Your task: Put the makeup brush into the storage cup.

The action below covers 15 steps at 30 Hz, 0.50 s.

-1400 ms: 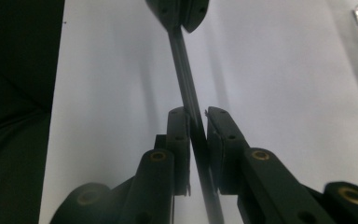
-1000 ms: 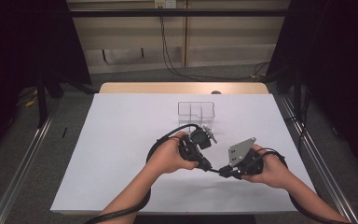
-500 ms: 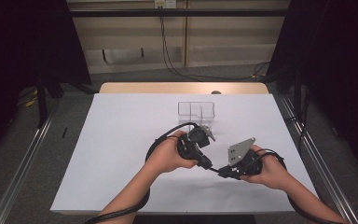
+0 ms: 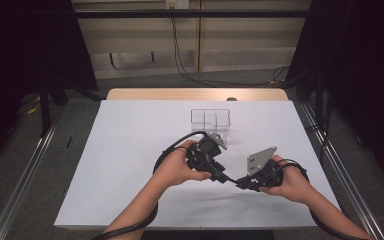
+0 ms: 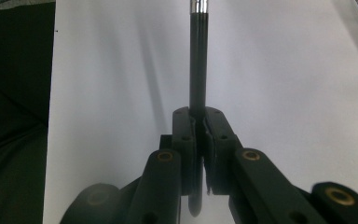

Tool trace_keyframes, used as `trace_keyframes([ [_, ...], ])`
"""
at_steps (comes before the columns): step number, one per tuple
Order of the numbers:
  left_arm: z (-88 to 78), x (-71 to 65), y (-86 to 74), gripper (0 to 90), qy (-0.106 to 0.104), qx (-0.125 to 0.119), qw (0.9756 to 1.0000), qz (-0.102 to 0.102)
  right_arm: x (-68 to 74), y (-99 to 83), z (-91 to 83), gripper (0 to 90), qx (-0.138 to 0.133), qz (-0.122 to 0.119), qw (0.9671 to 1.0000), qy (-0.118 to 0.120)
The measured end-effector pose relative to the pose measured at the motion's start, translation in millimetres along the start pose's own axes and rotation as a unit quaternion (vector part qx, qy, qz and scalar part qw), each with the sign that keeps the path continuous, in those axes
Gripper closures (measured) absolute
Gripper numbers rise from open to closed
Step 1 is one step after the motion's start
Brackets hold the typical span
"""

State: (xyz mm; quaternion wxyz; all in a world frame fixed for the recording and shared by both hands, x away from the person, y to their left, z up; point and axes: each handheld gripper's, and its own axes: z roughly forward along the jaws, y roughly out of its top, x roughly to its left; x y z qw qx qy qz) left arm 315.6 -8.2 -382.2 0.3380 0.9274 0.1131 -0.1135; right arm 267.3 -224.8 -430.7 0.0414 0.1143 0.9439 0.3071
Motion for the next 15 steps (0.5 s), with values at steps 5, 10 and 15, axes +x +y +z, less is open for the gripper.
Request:
trace_keyframes([
  [5, -1.2, 1.9, -4.9, 42.8, 0.007, -0.033, 0.9993, 0.016, -0.4, -2.8, -0.8, 84.4, -0.006, 0.006, 1.0, -0.002],
  [10, -2.0, 4.7, -10.2, 27.2, 0.025, -0.065, 0.9974, 0.016, -0.7, -5.3, -2.3, 84.4, -0.013, 0.014, 0.9998, -0.002],
  [15, -2.7, 7.1, -15.1, 17.7, 0.035, -0.082, 0.9961, 0.0, -1.8, -6.3, -2.5, 84.5, -0.021, 0.019, 0.9996, -0.003],
])
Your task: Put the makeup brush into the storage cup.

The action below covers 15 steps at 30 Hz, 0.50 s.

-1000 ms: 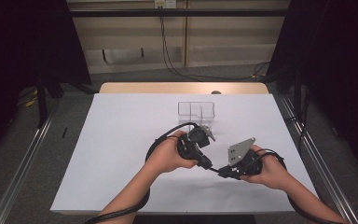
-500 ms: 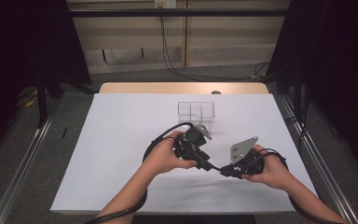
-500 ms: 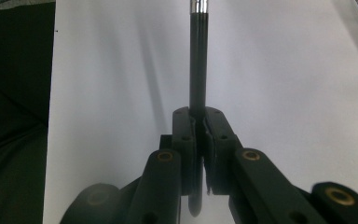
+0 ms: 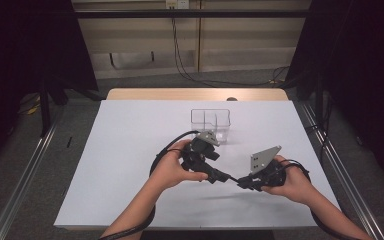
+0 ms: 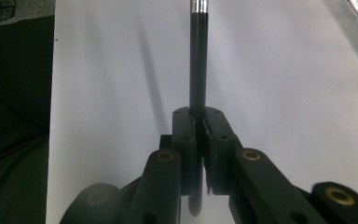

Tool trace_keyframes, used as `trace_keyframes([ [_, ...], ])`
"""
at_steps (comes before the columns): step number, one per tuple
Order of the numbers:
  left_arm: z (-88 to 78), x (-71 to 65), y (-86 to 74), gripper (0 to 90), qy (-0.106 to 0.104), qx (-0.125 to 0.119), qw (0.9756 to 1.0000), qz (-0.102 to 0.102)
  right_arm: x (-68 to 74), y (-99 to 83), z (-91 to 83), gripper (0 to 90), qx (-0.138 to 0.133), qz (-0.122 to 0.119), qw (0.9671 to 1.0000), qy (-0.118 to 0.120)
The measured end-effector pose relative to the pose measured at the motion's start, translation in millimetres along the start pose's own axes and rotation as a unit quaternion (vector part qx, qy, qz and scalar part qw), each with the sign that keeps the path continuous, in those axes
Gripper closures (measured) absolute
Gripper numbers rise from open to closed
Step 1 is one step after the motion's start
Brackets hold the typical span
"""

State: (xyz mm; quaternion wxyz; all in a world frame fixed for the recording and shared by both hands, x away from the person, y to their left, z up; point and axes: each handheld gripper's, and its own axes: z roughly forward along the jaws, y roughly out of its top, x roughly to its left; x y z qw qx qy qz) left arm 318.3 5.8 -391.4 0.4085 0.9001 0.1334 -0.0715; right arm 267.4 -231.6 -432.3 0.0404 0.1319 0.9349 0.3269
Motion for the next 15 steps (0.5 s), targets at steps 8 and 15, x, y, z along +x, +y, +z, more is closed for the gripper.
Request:
trace_keyframes([
  [8, -3.1, 0.5, -7.2, 10.3, 0.005, -0.033, 0.9994, -0.004, -0.3, -0.7, 1.0, 84.4, -0.009, 0.009, 0.9999, 0.002],
  [15, -3.4, -0.8, -11.7, 8.2, 0.005, -0.055, 0.9985, -0.005, -1.1, -3.2, 1.1, 84.4, -0.027, 0.024, 0.9993, 0.004],
])
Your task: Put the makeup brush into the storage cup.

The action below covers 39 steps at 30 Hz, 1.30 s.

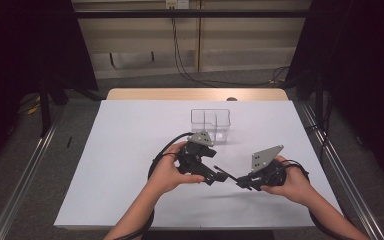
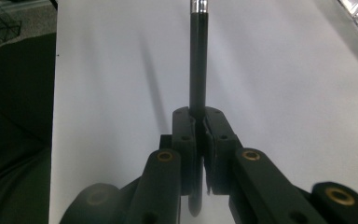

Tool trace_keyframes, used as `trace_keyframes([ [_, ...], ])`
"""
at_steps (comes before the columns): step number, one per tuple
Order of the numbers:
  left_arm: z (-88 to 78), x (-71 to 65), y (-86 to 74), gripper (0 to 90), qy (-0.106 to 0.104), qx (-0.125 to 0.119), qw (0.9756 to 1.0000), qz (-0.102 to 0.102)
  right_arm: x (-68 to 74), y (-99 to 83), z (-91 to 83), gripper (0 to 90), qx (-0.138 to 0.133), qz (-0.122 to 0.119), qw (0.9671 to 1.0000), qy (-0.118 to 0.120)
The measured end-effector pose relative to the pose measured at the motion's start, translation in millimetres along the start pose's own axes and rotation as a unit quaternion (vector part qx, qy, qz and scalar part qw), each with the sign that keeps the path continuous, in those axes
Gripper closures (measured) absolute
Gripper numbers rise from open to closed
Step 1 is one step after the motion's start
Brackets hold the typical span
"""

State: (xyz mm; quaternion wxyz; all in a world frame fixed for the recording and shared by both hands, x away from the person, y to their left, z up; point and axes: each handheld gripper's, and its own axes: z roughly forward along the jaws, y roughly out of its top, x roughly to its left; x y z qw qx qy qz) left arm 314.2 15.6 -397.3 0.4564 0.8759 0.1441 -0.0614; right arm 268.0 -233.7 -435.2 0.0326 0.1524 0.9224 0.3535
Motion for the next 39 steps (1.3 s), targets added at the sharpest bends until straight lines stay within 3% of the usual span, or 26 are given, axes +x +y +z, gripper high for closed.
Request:
trace_keyframes([
  [9, -0.2, 1.3, -7.3, 6.8, 0.0, -0.026, 0.9997, -0.004, -0.3, -4.9, -0.1, 84.4, -0.034, 0.023, 0.9991, 0.0],
  [16, -0.6, 1.6, -9.7, 6.8, 0.001, -0.049, 0.9988, -0.01, 0.2, -5.5, -1.4, 84.3, -0.074, 0.042, 0.9964, 0.001],
  [23, -0.2, 2.2, -11.7, 6.8, -0.001, -0.063, 0.9979, -0.013, 0.3, -5.5, -0.1, 84.4, -0.107, 0.057, 0.9926, -0.001],
  [39, -2.7, 4.4, -13.5, 6.6, 0.004, -0.097, 0.9949, -0.024, 2.5, -4.0, 2.8, 84.3, -0.176, 0.088, 0.9804, -0.001],
])
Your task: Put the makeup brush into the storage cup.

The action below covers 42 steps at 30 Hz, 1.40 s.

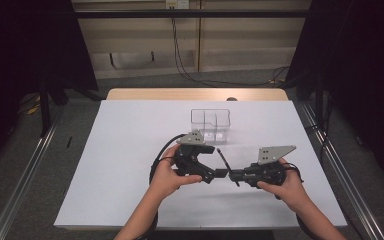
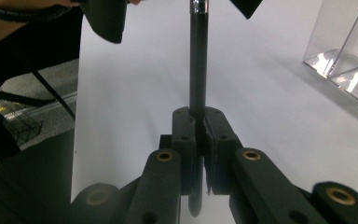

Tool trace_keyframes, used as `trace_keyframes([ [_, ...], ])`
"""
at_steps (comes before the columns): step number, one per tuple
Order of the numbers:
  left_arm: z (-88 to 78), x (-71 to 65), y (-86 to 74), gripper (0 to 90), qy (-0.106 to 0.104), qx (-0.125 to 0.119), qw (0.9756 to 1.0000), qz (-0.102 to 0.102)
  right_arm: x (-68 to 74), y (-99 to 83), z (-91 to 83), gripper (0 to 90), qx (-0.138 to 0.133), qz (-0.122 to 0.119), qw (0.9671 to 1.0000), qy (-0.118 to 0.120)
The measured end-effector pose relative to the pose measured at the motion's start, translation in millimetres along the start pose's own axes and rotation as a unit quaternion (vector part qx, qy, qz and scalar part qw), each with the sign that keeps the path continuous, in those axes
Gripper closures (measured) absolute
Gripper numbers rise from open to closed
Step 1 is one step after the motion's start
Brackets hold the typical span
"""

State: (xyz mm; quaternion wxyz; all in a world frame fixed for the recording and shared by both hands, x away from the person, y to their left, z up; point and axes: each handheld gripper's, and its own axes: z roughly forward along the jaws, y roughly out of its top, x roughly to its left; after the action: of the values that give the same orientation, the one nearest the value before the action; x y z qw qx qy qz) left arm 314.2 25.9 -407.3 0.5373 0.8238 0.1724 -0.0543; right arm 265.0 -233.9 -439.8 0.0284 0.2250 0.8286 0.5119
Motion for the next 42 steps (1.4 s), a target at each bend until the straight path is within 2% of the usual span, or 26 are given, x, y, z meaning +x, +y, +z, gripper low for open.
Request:
trace_keyframes([
  [13, 1.2, 0.7, 0.5, 6.6, -0.004, -0.008, 0.9999, -0.006, 1.6, 1.1, 5.4, 84.3, -0.031, 0.017, 0.9994, 0.006],
  [29, 1.7, 1.0, 1.0, 7.1, -0.006, -0.017, 0.9998, -0.004, -0.7, -1.0, 2.2, 84.3, -0.068, 0.032, 0.9971, 0.001],
  [42, 4.1, 0.6, 0.6, 7.3, -0.011, -0.025, 0.9996, -0.008, 0.6, -1.9, 4.1, 84.3, -0.084, 0.042, 0.9956, -0.002],
])
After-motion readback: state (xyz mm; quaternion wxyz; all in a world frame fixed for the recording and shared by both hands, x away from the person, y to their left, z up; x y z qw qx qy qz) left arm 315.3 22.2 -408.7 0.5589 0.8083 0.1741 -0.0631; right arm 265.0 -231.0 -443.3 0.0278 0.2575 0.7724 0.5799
